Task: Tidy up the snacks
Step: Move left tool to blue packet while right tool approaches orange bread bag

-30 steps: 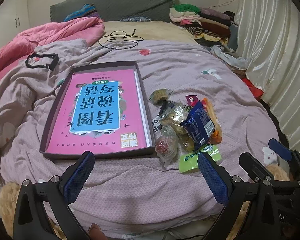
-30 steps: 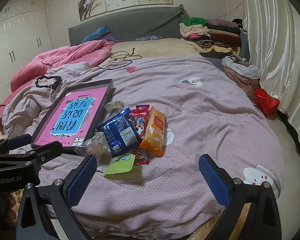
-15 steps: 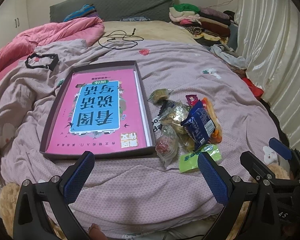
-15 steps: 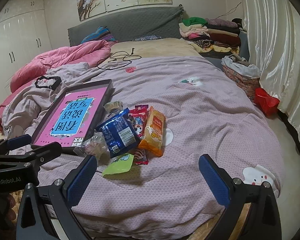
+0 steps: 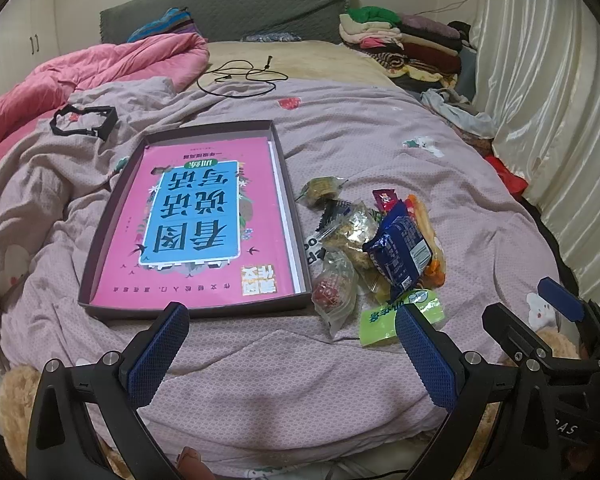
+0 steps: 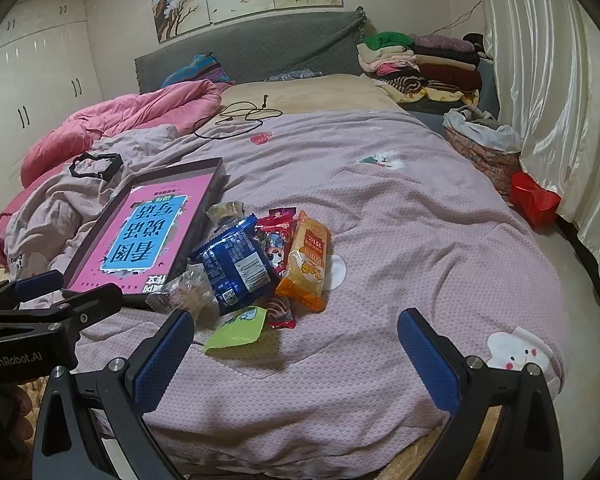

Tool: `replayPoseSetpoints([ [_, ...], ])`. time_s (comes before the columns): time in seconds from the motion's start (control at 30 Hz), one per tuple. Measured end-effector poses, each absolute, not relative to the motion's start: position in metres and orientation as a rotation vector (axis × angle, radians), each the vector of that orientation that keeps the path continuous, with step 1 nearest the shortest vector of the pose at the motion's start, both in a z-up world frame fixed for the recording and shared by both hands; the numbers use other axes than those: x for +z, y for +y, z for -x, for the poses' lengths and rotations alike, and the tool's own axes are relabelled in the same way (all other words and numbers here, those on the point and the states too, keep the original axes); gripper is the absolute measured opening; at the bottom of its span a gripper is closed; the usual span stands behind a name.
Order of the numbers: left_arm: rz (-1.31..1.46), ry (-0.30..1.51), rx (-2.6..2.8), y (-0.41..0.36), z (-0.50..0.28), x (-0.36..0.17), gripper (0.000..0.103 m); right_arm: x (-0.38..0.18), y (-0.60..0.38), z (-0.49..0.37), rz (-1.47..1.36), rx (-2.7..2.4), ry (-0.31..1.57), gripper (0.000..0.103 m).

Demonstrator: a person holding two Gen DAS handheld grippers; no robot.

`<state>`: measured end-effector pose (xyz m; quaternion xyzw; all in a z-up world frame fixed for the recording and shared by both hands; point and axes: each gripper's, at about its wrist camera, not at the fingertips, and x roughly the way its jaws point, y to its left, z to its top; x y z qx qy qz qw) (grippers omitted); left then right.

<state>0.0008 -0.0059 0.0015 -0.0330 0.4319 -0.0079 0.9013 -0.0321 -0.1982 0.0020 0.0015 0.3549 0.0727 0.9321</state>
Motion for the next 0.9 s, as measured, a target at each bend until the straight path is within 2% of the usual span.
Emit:
replayPoseSetpoints([
  [0.7, 0.141, 0.929, -0.119, -0.03, -0.031, 0.003, 0.103, -0.012, -0.229, 0.009, -0.052, 0.118, 0.749, 0.102],
  [0.9, 0.185, 0.996, -0.139, -0.046, -0.052, -0.003, 0.103, -0.016, -0.245, -0.009, -0.07, 0.127, 0.754, 0.102],
])
